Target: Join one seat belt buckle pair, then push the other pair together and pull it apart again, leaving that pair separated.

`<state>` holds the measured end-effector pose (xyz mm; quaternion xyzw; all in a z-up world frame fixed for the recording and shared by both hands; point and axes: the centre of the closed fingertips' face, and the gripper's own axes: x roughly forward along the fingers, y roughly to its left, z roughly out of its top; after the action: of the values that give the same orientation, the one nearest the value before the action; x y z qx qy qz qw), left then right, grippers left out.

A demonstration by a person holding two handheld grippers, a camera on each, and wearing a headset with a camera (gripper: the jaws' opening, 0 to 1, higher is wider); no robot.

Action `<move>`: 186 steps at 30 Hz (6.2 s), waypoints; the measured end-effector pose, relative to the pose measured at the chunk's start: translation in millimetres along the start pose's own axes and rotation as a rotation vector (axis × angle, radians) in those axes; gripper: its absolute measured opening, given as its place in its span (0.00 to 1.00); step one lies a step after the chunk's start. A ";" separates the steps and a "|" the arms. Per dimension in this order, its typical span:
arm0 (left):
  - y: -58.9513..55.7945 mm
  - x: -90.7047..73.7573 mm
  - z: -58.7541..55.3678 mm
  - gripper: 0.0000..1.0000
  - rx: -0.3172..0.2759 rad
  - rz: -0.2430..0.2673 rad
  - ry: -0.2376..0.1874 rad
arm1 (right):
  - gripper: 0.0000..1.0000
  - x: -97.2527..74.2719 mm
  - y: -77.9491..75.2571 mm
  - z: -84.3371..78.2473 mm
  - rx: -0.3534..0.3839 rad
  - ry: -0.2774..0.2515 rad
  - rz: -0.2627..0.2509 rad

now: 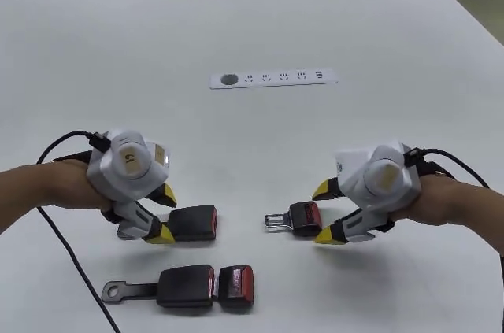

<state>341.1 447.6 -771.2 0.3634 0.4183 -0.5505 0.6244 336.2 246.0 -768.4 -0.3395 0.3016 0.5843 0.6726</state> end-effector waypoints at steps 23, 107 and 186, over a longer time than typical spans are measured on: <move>-2.9 7.7 -3.8 0.32 0.028 -0.042 0.034 | 0.30 6.1 -1.9 -3.1 -0.002 0.012 0.016; -3.0 11.6 -3.6 0.31 0.025 -0.029 0.044 | 0.30 59.7 3.7 75.0 -0.048 -0.044 0.051; -4.5 11.8 -0.9 0.30 0.023 -0.032 0.043 | 0.28 70.1 6.4 87.9 0.022 -0.038 0.040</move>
<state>337.1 443.4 -782.5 0.3757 0.4311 -0.5571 0.6023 340.1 358.4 -773.6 -0.3149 0.3019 0.6005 0.6701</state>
